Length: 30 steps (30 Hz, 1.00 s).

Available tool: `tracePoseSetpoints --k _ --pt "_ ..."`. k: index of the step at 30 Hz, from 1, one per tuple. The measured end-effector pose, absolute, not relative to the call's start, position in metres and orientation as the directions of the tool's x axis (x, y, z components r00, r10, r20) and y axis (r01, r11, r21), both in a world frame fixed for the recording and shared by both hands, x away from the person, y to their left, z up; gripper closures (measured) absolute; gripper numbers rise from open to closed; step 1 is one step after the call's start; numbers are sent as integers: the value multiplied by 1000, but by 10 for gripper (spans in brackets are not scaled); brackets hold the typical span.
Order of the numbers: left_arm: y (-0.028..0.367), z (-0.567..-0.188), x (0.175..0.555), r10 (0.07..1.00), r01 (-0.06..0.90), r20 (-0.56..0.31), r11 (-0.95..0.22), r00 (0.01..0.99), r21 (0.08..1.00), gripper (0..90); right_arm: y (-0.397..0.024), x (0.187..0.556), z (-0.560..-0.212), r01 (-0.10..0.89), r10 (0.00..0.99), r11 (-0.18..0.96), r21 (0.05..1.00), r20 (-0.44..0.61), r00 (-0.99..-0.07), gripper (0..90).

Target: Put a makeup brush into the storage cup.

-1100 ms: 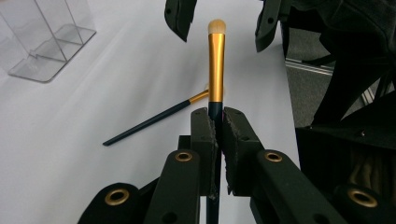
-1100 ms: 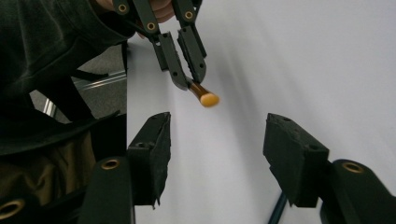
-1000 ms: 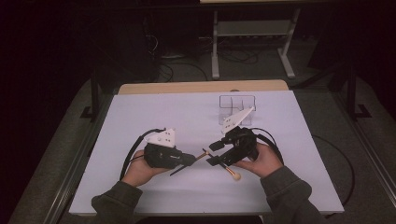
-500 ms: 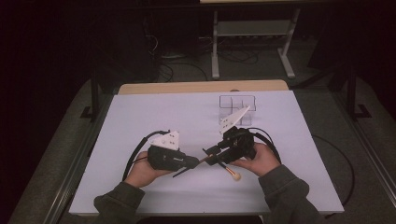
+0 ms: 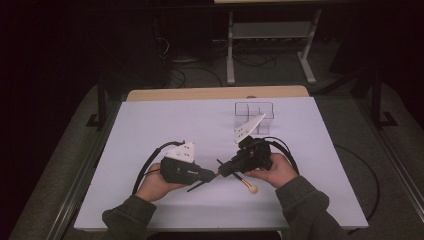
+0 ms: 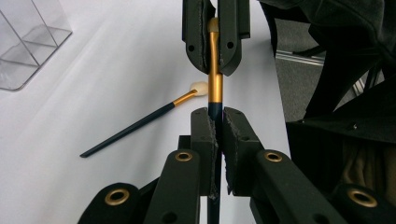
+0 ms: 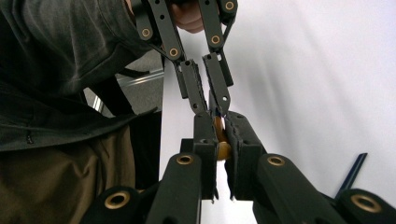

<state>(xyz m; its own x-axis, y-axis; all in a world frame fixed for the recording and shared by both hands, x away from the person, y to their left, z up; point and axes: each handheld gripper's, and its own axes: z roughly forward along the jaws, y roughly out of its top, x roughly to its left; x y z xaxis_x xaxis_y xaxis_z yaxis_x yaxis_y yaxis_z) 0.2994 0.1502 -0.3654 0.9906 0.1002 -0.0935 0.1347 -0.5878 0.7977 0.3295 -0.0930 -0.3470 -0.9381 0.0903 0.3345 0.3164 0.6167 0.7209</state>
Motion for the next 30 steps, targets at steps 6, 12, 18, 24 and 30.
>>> tracePoseSetpoints --k 6,12,18,24,30 --pt "147 -365 298 107 138 -91 -612 990 778 763 -91 327 -341 286 86 644 709 305 -949 830" --pt "147 -368 296 104 144 -100 -660 990 738 724 -91 327 -334 256 85 675 692 271 -959 830" --pt "148 -368 295 96 135 -96 -677 991 724 796 -87 325 -326 224 67 698 680 250 -966 830" --pt "150 -368 294 98 133 -91 -660 991 740 833 -85 323 -322 207 59 696 688 232 -971 830" --pt "153 -371 294 122 159 -107 -619 987 769 837 -88 324 -322 238 83 653 719 245 -966 687"
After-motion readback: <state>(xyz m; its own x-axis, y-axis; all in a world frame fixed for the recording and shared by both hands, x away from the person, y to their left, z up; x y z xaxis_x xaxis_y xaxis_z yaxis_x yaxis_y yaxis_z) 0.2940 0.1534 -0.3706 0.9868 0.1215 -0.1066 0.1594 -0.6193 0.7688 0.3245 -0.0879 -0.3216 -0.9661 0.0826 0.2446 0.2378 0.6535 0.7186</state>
